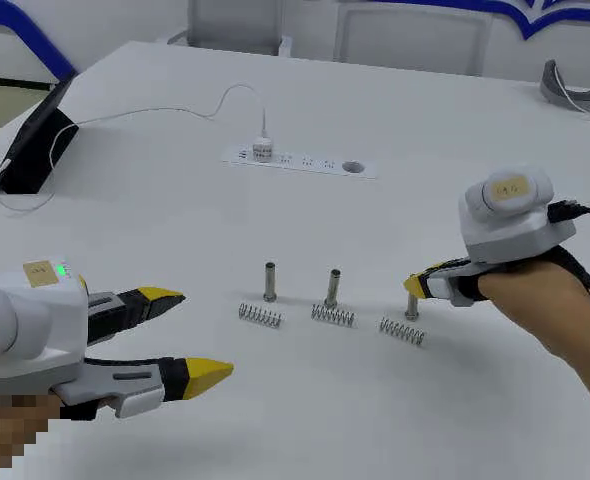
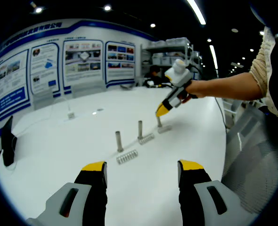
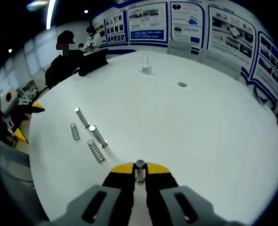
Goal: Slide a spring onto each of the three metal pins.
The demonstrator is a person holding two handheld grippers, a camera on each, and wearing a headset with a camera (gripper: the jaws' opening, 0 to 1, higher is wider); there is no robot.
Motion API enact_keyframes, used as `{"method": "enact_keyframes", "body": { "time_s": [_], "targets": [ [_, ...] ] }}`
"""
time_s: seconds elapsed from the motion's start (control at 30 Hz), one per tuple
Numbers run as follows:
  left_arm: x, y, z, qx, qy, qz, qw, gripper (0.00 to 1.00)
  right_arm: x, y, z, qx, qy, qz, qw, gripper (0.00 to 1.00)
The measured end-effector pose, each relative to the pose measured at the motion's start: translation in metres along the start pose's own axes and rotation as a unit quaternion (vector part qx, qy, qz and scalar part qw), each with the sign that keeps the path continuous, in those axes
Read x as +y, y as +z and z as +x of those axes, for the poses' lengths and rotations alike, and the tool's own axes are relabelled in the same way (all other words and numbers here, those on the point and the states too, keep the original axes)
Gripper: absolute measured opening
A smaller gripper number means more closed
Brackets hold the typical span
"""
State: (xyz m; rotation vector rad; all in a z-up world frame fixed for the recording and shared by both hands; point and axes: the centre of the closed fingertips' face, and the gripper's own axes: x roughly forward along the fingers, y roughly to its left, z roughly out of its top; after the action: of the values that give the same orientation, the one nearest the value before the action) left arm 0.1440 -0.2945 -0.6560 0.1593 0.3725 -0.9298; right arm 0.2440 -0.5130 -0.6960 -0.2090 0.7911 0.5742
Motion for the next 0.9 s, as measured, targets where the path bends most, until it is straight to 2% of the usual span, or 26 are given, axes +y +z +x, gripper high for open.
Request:
{"method": "enact_keyframes", "body": {
  "time_s": [0.4, 0.9],
  "targets": [
    [-0.004, -0.001, 0.002, 0.004, -0.001, 0.001, 1.0000, 0.62, -0.002, -0.004, -0.005, -0.022, 0.007, 0.006, 0.9997, 0.09],
    [-0.005, -0.003, 0.002, 0.000, -0.003, -0.004, 1.0000, 0.62, -0.001, -0.011, 0.000, -0.017, 0.008, -0.002, 0.9998, 0.10]
  ]
}}
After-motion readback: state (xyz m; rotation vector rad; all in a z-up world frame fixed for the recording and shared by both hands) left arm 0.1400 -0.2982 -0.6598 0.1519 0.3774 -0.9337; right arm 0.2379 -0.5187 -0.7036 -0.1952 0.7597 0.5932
